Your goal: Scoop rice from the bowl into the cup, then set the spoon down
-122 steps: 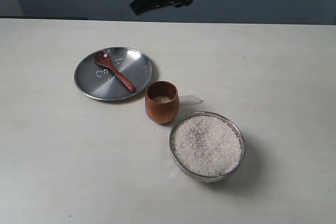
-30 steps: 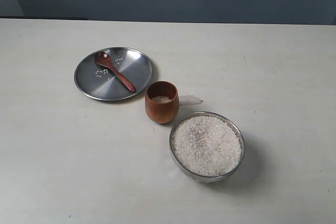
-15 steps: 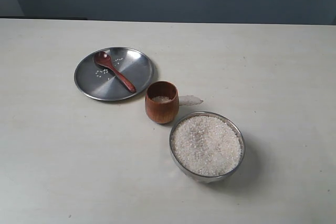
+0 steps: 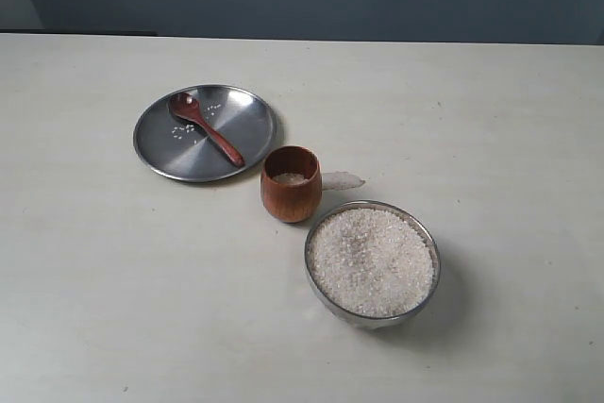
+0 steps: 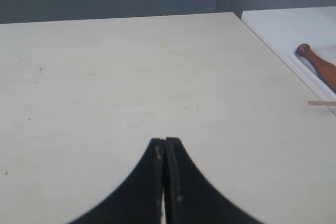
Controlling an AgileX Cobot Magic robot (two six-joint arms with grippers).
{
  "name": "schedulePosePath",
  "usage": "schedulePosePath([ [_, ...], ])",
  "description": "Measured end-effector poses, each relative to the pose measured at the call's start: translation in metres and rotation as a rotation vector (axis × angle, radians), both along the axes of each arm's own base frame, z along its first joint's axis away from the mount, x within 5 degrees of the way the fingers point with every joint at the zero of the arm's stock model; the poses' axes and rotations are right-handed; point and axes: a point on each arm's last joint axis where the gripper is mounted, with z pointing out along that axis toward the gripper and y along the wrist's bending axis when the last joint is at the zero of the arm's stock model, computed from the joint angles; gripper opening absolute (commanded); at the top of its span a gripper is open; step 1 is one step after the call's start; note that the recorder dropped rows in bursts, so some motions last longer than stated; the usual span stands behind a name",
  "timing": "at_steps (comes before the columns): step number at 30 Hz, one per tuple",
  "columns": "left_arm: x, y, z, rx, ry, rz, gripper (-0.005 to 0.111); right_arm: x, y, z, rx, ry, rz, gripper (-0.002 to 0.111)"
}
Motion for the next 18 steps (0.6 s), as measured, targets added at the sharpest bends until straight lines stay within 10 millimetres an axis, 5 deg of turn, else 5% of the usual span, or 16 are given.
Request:
schedulePosePath([
  [18, 0.000, 0.000, 0.000, 0.000, 0.000, 0.000, 0.000, -0.007, 0.002, -0.017, -0.018, -0.038, 0.004, -0.001],
])
